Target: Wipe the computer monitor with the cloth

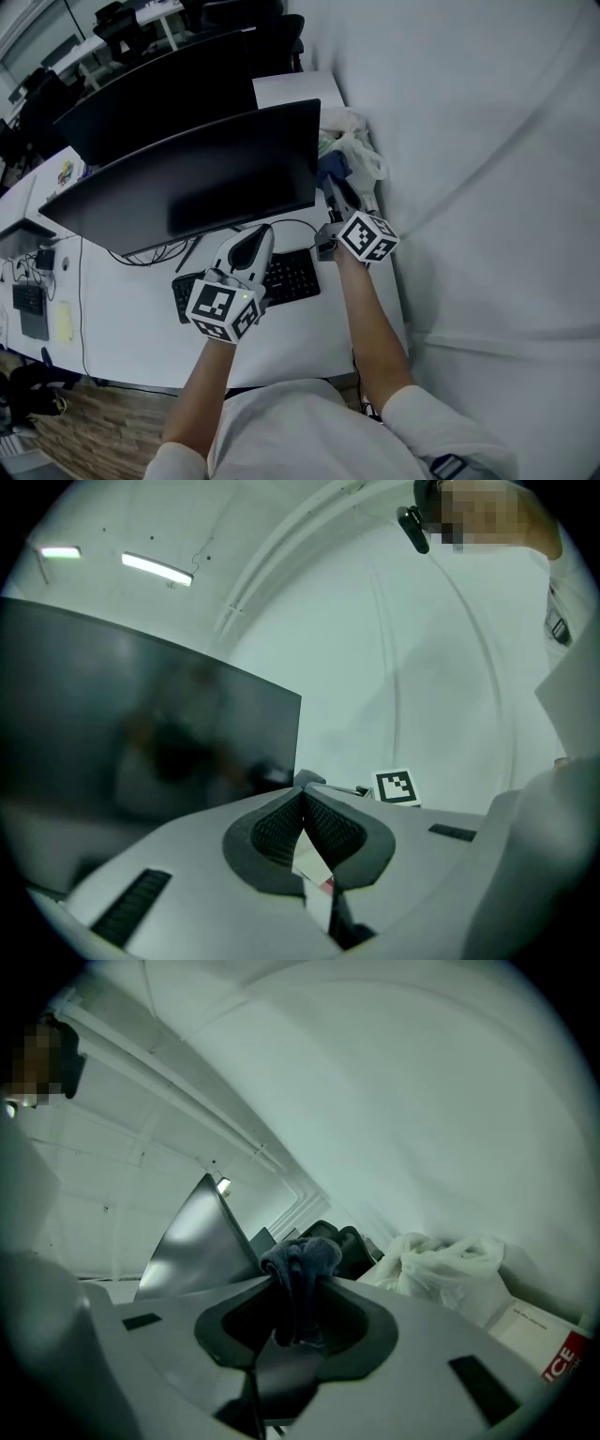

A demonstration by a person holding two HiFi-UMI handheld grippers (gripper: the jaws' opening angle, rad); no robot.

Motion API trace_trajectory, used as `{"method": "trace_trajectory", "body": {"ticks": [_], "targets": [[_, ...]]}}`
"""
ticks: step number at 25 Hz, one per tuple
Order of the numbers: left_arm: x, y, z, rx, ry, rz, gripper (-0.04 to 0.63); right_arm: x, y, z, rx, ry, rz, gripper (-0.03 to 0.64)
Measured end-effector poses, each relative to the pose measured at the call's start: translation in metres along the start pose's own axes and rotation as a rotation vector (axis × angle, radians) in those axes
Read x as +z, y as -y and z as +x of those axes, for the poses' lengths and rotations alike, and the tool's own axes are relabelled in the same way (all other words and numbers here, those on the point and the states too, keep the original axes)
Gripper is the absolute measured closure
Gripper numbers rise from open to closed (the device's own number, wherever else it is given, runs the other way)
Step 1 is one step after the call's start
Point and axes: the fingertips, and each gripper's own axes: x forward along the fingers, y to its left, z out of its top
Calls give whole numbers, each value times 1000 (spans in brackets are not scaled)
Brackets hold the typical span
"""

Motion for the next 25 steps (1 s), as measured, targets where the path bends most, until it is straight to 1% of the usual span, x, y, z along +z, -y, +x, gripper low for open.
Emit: {"method": "trace_trajectory", "body": {"ticks": [8, 14, 25], "targets": [[29, -1, 12, -46, 39, -2, 589, 29, -26, 2, 15, 51, -44, 497], [56, 1, 17, -95, 65, 31, 589, 59, -50, 7, 31, 105, -65, 497], [87, -7, 8, -117, 104, 45, 589, 123, -102, 16, 78, 213, -83, 497]]}}
